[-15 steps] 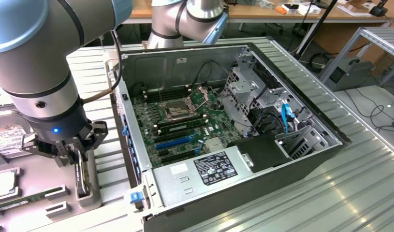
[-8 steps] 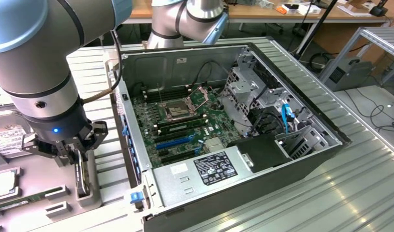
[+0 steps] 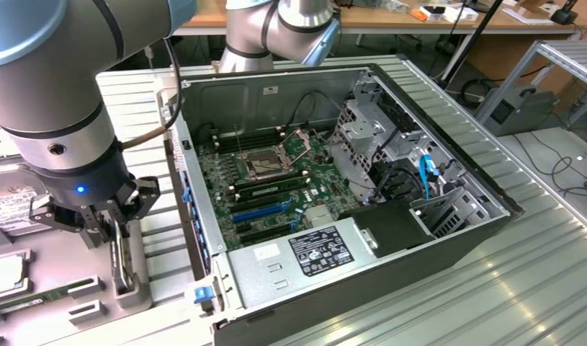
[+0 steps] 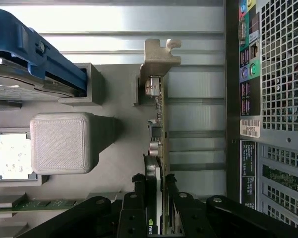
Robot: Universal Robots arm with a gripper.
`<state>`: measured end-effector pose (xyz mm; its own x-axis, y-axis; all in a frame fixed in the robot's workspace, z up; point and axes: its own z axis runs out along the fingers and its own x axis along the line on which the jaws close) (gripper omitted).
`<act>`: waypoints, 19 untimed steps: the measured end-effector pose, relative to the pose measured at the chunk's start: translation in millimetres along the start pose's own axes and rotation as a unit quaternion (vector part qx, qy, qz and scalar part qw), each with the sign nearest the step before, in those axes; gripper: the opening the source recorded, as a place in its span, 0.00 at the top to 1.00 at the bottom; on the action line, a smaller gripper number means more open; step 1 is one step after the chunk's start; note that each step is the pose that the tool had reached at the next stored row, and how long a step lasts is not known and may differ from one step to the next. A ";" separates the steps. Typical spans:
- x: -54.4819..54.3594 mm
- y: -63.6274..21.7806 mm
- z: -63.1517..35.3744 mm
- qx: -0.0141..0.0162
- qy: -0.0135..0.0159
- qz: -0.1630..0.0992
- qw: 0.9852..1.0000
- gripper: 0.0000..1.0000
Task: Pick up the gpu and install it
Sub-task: 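Pick up the gpu and move the gpu toward the slot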
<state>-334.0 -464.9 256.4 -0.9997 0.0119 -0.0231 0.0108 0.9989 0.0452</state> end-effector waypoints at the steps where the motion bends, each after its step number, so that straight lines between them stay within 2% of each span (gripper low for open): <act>1: 0.0 0.1 -1.9 0.000 0.000 0.000 1.000 0.73; 19: -0.6 1.2 -27.2 0.000 0.000 0.000 1.000 0.73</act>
<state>-334.0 -464.9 283.7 -0.9997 0.0119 -0.0231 0.0108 0.9989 0.0452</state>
